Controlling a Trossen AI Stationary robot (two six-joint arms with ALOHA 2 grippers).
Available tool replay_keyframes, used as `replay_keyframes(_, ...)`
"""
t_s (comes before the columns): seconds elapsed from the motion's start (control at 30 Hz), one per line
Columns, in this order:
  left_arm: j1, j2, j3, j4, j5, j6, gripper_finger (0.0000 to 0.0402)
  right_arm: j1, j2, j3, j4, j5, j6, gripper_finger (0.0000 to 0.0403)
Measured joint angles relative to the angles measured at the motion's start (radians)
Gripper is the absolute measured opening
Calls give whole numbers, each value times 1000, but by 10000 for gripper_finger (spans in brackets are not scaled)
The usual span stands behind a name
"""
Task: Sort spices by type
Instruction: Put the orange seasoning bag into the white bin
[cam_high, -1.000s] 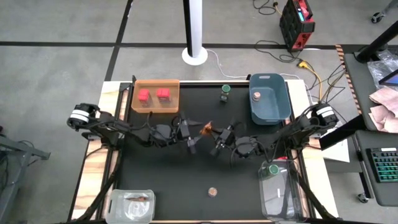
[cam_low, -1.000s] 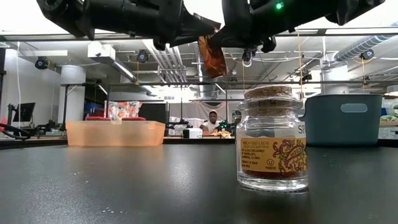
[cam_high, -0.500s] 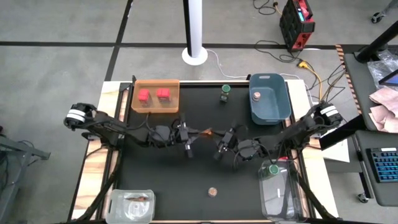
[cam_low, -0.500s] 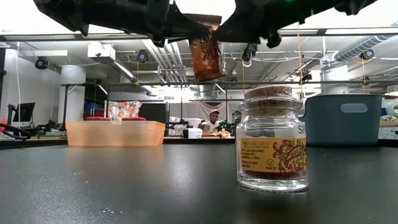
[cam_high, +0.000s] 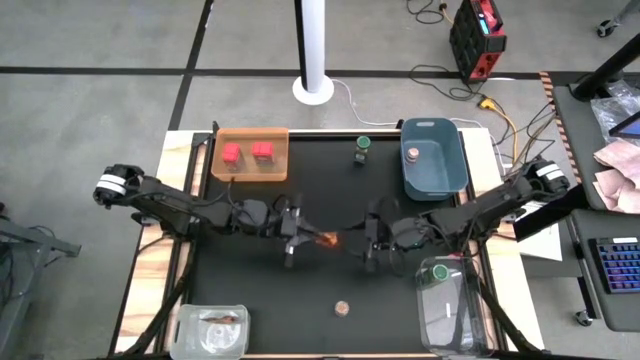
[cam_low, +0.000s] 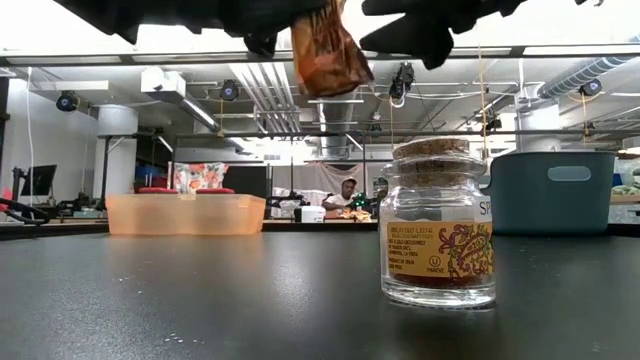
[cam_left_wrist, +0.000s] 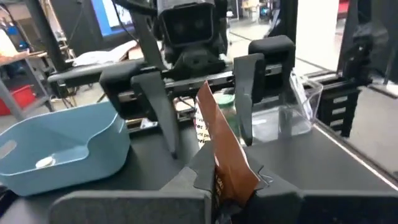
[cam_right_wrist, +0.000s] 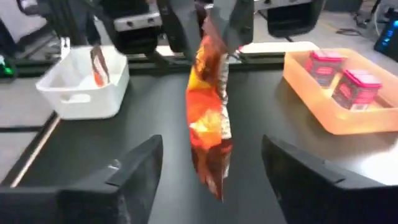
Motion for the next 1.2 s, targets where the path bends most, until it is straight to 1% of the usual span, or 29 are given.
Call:
replay_keyframes(0.17, -13, 21, 3, 60, -2, -9, 0, -24, 47, 1, 63, -30, -2, 288)
replay_keyframes(0.23, -22, 32, 3, 67, -1, -15, 0, -27, 68, 1, 103, -53, -16, 288)
replay_keyframes(0.3, -30, 35, 3, 66, 0, -23, 0, -26, 82, 1, 134, -57, -33, 281)
replay_keyframes(0.4, -42, 36, 3, 68, -2, -30, 0, -27, 88, 1, 153, -66, -48, 251)
replay_keyframes(0.5, -48, 37, 3, 71, -2, -36, 0, -27, 88, 1, 174, -107, -49, 206)
replay_keyframes(0.6, -48, 37, 3, 71, -2, -41, 0, -26, 88, 1, 180, -157, -42, 150)
replay_keyframes(0.77, -48, 37, 3, 75, -2, -41, 0, -26, 95, 1, 180, -162, -31, 34)
replay_keyframes(0.8, -48, 37, 3, 75, -2, -41, 0, -26, 96, 2, 180, -162, -35, 24)
replay_keyframes(1.03, -49, 34, 3, 48, -4, -82, 4, -17, 79, 2, 146, -138, -58, 13)
replay_keyframes(1.13, -49, 32, 3, 40, -6, -131, 20, 2, 61, 1, 106, -136, -68, 13)
replay_keyframes(1.2, -52, 32, 3, 25, -2, -142, 37, 14, 56, 1, 90, -136, -80, 13)
